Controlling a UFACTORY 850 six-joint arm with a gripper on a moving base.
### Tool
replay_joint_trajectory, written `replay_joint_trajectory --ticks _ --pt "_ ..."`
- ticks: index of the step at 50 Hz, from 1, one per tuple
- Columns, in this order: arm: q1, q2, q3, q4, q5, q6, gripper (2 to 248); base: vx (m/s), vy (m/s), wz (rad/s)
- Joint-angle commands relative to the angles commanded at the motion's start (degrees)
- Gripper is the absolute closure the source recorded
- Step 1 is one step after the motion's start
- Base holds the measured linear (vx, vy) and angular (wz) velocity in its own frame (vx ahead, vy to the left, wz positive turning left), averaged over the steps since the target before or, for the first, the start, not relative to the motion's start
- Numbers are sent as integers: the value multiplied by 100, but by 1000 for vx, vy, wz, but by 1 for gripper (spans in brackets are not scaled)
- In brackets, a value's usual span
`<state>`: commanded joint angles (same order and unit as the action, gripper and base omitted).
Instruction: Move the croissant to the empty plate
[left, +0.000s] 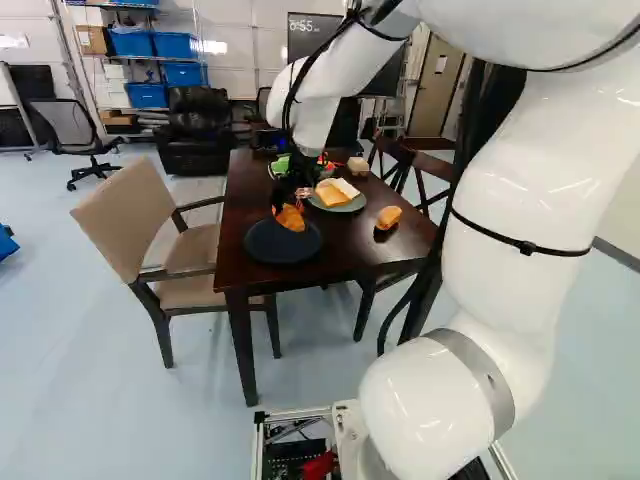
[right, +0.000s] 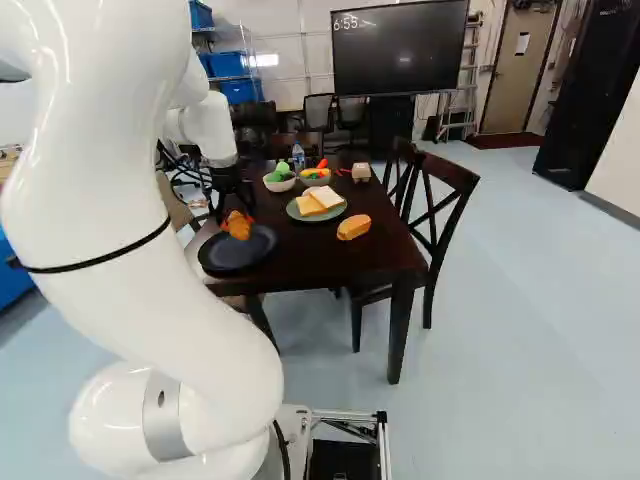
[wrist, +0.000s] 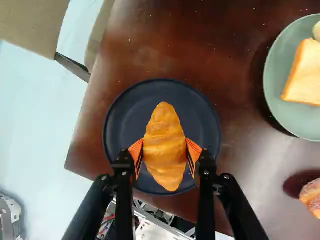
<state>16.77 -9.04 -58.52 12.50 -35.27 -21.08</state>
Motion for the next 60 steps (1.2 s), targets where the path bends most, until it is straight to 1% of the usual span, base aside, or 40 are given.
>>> replay_joint_trajectory --ticks 25,37,38,42,43,47,48,52,53,60 --pt "1 -480 -100 13 0 0 119 0 0 0" --pt "1 -480 -100 13 0 0 116 0 0 0" --pt "1 -480 -100 13 0 0 88 0 0 0" --pt "1 -480 -100 13 0 0 88 0 0 0" --pt "1 -480 -100 13 0 0 55 0 0 0" --pt "1 -480 -100 13 0 0 55 0 0 0" --pt "1 -480 -100 13 0 0 21 0 0 0" --pt "1 -480 -100 13 0 0 21 0 0 0" --pt "1 -480 -100 13 0 0 3 0 0 0" --pt "1 -476 -99 13 0 0 3 0 0 0"
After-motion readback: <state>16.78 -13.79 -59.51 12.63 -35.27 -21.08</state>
